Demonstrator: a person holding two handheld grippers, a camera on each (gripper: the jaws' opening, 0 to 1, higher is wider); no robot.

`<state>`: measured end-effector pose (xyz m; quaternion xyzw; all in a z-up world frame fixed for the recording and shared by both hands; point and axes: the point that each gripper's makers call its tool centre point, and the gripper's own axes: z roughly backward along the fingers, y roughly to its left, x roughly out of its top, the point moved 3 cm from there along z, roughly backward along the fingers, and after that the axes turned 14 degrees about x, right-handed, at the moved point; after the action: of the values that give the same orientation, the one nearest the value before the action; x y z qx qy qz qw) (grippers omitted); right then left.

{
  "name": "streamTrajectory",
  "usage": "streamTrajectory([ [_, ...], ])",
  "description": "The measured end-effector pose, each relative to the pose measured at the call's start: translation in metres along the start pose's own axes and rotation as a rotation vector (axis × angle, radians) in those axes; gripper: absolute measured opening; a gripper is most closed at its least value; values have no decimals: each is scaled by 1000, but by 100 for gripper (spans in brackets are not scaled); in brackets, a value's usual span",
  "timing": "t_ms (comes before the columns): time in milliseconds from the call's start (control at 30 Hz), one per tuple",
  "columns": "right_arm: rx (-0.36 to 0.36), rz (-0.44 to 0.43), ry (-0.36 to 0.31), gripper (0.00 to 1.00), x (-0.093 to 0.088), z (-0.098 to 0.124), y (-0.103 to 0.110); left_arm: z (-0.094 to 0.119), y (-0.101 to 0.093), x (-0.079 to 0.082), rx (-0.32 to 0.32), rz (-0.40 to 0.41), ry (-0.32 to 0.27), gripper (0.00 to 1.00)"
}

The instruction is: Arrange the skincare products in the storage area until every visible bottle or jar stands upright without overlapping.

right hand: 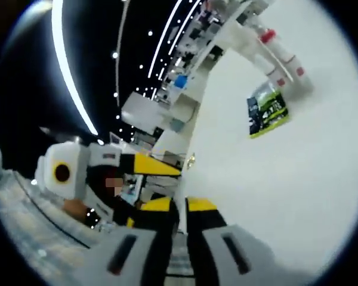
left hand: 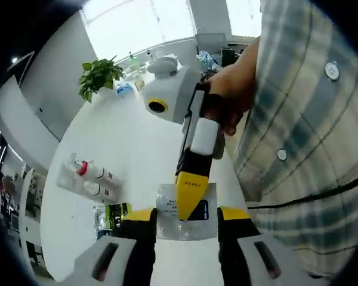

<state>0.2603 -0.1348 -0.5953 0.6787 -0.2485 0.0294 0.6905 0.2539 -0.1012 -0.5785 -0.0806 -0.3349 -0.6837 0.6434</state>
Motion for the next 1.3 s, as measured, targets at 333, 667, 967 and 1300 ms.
streamTrajectory([
  [333,0,-40,-42,0,5,-1,-2,6,8,-6,39,307,-32,42],
  [667,100,53,-237,0,61,-9,20,16,42,-19,59,1301,-243,58],
  [967,206,97,-343,0,89,-17,54,45,57,20,-158,1662,-658,31],
  [1300,255,107,-400,0,94,-19,73,55,71,26,-108,1701,-743,17],
])
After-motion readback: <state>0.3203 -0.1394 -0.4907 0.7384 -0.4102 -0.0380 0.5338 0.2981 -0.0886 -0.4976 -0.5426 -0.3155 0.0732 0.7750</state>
